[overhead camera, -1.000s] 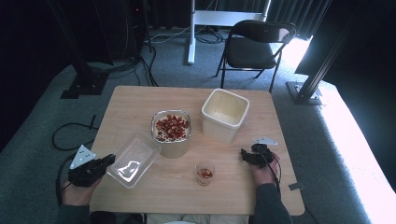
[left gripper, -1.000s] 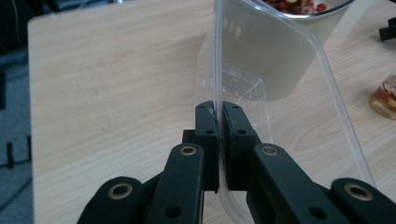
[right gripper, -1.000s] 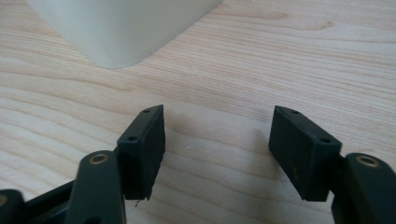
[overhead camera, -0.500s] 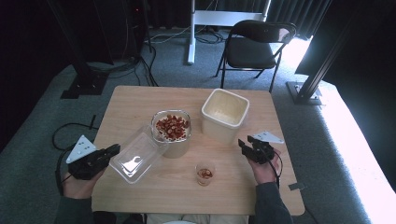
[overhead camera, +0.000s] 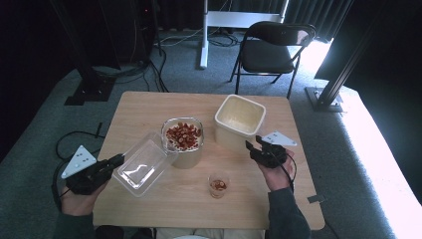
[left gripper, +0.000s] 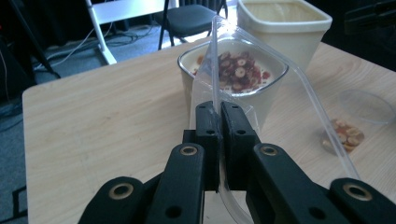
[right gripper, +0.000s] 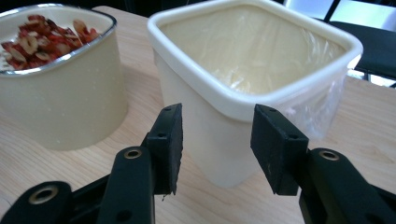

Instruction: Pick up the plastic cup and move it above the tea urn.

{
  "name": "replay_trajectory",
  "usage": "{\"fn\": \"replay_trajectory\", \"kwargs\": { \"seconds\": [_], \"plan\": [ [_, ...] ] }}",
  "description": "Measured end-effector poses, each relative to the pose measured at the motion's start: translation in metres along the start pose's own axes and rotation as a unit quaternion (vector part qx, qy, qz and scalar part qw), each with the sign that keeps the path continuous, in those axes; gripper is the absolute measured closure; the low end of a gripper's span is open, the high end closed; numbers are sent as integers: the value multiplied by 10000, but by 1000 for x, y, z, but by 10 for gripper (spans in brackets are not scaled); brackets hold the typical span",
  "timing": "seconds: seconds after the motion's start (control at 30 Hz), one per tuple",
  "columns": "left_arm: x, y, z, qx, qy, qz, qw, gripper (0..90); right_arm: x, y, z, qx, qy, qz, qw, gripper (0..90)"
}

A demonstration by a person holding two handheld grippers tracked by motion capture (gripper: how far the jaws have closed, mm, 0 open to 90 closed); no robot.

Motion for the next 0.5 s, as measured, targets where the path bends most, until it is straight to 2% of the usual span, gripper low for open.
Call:
{"fn": "replay_trajectory", "kwargs": {
  "seconds": [0.1, 0.2, 0.33, 0.37, 0.4, 0.5],
  "plan": [
    [-3, -4, 5, -66, -10, -93, 9999, 878, 4, -1, 8, -56, 42, 52, 10000, 530],
    [-11, -17, 15, -126, -94, -292, 9995, 878, 8, -3, 15, -80, 120, 94, 9999, 527],
    [-18, -34, 28, -190, -181, -462, 9986, 877, 11, -6, 25, -96, 154, 181, 9997, 531],
    [-18, -34, 28, -190, -181, -462, 9986, 877, 12, -6, 27, -104, 151, 214, 9996, 535],
    [-22, -44, 35, -243, -196, -558, 9980, 877, 13, -7, 30, -122, 143, 260, 9995, 539],
    [-29, -63, 44, -252, -220, -683, 9971, 877, 20, -7, 39, -177, 190, 356, 9990, 555]
  ]
}}
Point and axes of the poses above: each handheld gripper's, and its own axes: y roughly backward along the jaws, z roughly out of its top, x roughly to its left, the point moved 6 cm from there along -y, roughly forward along the jaws, and after that the axes turned 7 degrees about -x, right-handed, at the moved point
